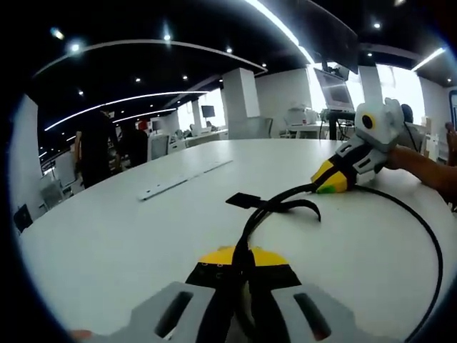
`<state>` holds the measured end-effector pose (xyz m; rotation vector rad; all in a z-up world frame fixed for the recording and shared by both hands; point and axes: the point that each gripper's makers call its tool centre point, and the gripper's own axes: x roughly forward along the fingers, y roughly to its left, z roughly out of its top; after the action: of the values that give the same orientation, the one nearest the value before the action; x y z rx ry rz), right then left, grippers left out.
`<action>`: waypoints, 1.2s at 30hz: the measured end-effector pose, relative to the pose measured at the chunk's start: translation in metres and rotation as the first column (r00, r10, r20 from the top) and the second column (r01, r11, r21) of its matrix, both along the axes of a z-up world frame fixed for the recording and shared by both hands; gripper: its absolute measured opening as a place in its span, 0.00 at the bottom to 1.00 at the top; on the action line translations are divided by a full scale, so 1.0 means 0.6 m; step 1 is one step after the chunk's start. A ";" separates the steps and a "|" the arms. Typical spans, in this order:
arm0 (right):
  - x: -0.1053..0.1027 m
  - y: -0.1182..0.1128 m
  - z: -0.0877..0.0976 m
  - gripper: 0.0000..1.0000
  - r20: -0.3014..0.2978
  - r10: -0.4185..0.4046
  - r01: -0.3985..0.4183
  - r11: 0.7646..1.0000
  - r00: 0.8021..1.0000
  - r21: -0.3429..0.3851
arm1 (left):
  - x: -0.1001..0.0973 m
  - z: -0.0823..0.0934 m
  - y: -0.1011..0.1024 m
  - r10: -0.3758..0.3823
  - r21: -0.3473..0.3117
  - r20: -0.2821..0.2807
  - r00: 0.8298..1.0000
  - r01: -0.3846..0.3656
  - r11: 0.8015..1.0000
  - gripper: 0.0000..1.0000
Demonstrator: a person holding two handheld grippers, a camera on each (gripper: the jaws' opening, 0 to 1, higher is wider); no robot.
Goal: Find the charging cable on the desk, coil it up and secure with Velcro.
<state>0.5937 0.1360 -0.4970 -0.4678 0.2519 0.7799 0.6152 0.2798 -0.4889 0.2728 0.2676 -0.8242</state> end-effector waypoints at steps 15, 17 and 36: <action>0.000 -0.001 0.001 0.09 0.008 0.000 0.000 1.000 1.000 -0.003 | 0.001 0.000 0.000 -0.010 -0.001 0.015 1.000 0.010 1.000 0.07; -0.001 -0.001 0.001 0.09 0.011 0.001 -0.001 1.000 1.000 -0.004 | 0.001 0.000 0.000 -0.009 -0.001 0.015 1.000 0.009 1.000 0.07; 0.002 -0.003 0.003 0.11 0.026 -0.011 0.011 1.000 1.000 -0.003 | -0.002 0.000 0.001 -0.017 0.001 0.022 1.000 0.017 1.000 0.07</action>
<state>0.5950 0.1339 -0.4952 -0.4790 0.2320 0.7622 0.6138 0.2802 -0.4888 0.2852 0.2455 -0.8379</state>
